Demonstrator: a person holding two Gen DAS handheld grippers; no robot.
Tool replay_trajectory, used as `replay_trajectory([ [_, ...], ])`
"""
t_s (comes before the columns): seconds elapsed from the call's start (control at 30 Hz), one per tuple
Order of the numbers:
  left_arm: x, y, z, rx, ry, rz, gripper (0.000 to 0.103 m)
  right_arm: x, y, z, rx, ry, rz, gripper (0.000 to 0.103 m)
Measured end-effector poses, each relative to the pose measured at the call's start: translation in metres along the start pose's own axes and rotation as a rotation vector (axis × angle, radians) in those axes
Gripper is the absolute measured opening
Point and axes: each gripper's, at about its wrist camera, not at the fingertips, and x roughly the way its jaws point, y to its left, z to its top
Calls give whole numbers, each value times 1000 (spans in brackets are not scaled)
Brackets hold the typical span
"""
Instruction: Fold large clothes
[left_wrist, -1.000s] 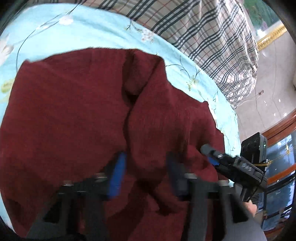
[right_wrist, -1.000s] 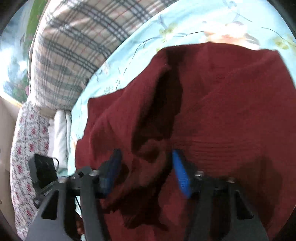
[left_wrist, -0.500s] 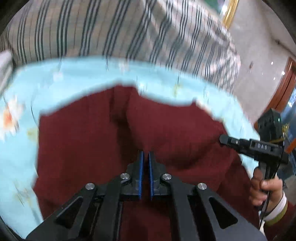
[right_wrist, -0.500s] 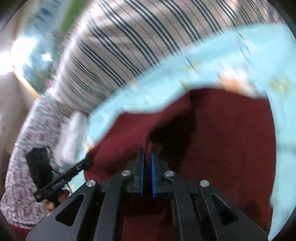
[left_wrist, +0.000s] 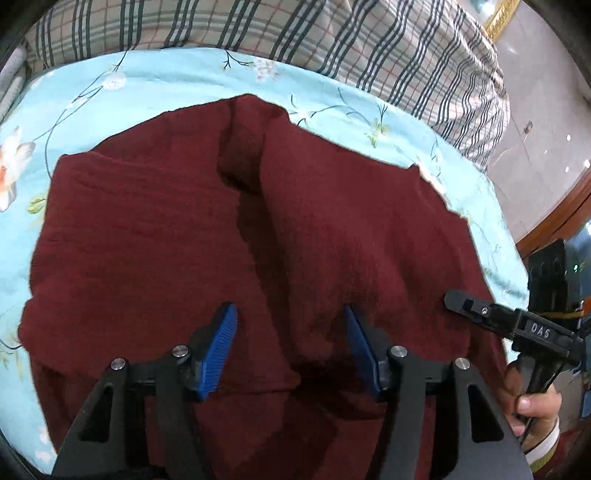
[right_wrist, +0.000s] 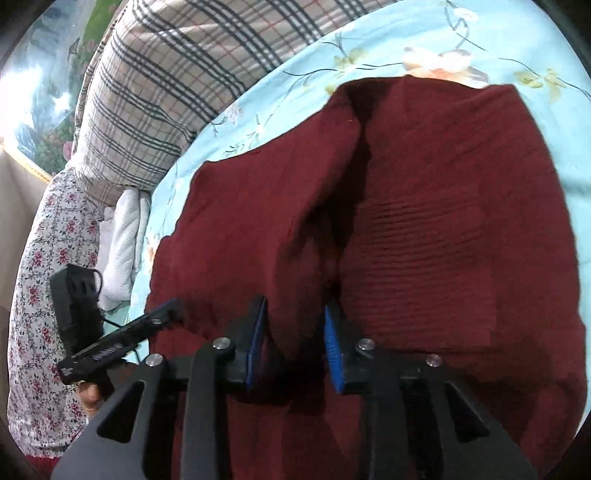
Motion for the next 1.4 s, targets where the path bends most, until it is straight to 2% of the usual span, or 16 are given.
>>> replay_trajectory([
  [0.13, -12, 23, 3, -127, -40, -147, 61, -11, -11, 2, 38, -29, -2, 17],
  [0.27, -12, 23, 1, -122, -30, -164, 61, -17, -26, 4, 96, -56, -18, 11],
  [0.43, 7, -5, 5, -84, 5, -188, 59, -14, -10, 1, 56, -58, -18, 9],
  [0.5, 16, -15, 9, -66, 2, -172, 46, -21, -10, 2, 67, -93, -36, 5],
  [0.53, 17, -20, 10, -45, -5, -139, 14, -26, -13, 4, 83, -117, -46, 4],
  [0.63, -7, -37, 12, 43, -118, -13, 4, -37, -13, 9, 106, -168, -20, 4],
  [0.7, -30, -49, 12, 113, -197, 61, 4, -43, -1, 10, 60, -203, -5, 4],
  [0.77, -37, -57, 6, 182, -215, 111, 5, -41, 8, 9, 9, -197, -50, 4],
  [0.9, -3, -49, -12, 211, -84, 168, 8, -17, -1, -3, 9, -95, -199, 4],
  [0.93, 3, -43, -16, 199, -67, 180, 14, -16, -4, -5, 15, -83, -210, 5],
  [1.0, -3, -36, -18, 155, -68, 171, 27, -23, -6, -9, 25, -85, -231, 15],
  [1.07, -19, -30, -17, 120, -108, 144, 46, -40, 2, -10, 3, -124, -242, 18],
  [1.17, -39, -29, -15, 85, -167, 76, 47, -51, 25, -14, -58, -155, -163, 18],
  [1.23, -34, -33, -15, 84, -148, 20, 47, -35, 34, -18, -86, -89, -107, 18],
  [1.33, 0, -40, -21, 149, -67, 133, 48, -4, 18, -24, -56, 4, -222, 18],
  [1.4, 10, -35, -27, 164, -45, 153, 49, -8, 3, -26, 11, -3, -162, 16],
])
